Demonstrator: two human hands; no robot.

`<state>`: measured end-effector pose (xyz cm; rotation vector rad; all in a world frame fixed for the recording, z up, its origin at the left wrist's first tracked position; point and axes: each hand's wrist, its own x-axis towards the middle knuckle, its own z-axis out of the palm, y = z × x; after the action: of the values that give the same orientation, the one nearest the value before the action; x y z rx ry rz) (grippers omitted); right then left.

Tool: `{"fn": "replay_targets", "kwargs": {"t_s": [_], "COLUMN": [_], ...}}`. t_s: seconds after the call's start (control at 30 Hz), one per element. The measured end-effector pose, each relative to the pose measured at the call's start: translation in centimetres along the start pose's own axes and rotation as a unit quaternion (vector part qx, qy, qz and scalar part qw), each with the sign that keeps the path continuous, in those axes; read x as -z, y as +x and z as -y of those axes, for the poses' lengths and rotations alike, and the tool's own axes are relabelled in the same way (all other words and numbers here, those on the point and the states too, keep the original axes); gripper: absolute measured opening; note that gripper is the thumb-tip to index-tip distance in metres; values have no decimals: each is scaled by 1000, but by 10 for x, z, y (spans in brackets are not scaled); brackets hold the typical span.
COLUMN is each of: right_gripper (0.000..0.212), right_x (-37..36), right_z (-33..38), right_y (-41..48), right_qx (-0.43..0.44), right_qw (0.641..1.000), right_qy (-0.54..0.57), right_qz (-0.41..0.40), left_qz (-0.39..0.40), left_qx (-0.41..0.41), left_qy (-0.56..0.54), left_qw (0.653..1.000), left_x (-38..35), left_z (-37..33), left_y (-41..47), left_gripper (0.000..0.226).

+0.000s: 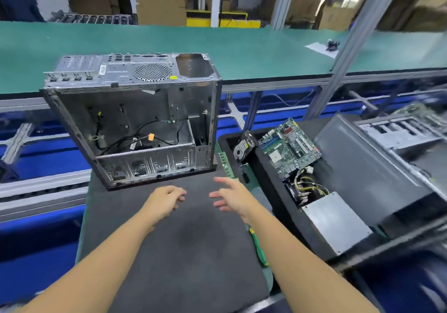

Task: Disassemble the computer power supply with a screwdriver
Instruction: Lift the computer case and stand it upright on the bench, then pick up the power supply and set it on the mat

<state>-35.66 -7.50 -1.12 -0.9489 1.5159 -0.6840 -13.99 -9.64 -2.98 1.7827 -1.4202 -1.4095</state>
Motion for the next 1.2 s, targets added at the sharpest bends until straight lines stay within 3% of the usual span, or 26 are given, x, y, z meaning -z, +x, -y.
{"fn": "replay_targets", "kwargs": {"t_s": [0.27, 0.47, 0.73, 0.83, 0.97, 1.07, 1.2], "right_gripper": [53, 50, 46, 47, 52, 60, 74], "right_x": [28, 80, 160, 193, 244, 278, 310], "right_z": [-46, -62, -84, -89, -93, -96, -110], "right_y": [-49, -77, -81, -77, -70, -60, -48], "right_qx": [27, 23, 7, 13, 28, -9, -55], "right_qw": [996, 987, 980, 976, 945, 919, 917], "right_qy": [-33, -43, -77, -130, -295, -370, -363], "right_qz": [-80, -156, -184, -176, -138, -136, -157], "left_qz": [123, 165, 197, 200, 208, 200, 220], "left_qx": [-29, -45, 2, 26, 60, 65, 143], "left_qy": [-4, -8, 7, 37, 67, 139, 89], "left_qw": [992, 985, 980, 979, 974, 968, 961], "left_x": [-83, -134, -213, -244, -280, -303, -331], "left_z": [-3, -38, -87, -101, -119, -121, -112], "left_y": [-17, -24, -14, -13, -2, 10, 12], "left_gripper": [18, 20, 21, 24, 27, 42, 73]}}
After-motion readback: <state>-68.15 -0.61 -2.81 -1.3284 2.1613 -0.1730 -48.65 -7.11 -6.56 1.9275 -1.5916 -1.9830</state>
